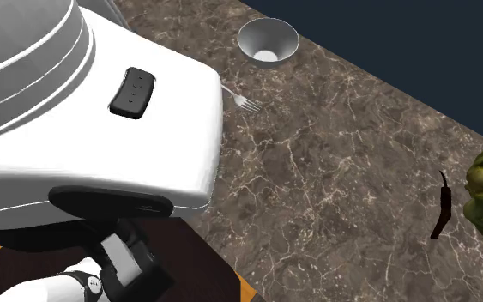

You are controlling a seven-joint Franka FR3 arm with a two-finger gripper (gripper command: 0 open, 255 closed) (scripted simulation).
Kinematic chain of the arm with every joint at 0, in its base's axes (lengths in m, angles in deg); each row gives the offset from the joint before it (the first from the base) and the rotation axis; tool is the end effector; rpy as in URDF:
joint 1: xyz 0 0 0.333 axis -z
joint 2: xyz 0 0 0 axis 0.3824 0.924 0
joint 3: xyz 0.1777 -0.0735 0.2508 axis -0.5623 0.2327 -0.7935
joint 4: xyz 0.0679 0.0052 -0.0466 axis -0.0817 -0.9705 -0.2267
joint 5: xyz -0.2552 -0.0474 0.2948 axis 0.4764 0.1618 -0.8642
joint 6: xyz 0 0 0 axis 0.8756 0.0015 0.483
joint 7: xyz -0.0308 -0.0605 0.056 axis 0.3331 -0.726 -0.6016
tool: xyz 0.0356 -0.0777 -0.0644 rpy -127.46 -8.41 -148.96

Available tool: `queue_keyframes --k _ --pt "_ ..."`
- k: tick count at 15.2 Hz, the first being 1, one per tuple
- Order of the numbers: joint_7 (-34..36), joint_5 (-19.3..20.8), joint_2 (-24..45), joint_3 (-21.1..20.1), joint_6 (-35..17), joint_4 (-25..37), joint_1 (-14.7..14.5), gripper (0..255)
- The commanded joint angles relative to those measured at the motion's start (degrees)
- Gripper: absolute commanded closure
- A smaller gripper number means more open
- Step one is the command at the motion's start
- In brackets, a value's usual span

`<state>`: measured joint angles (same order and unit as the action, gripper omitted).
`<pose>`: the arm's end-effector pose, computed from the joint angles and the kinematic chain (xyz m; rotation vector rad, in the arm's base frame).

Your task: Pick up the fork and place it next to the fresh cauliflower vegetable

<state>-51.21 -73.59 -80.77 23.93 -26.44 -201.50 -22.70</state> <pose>0.2947 -0.0238 0.5423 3.0558 0.2062 -0.3589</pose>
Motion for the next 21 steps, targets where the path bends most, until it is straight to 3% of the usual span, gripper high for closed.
queue_keyframes --k 1,10,21 --pt "0.00 0.00 0.00 0.00 0.00 0.00 0.00 0" --pt "-17.87 2.64 16.17 3.44 -16.18 3.19 -6.38 0" --pt "-38.39 1.42 35.20 3.29 -31.06 11.52 -13.18 0"
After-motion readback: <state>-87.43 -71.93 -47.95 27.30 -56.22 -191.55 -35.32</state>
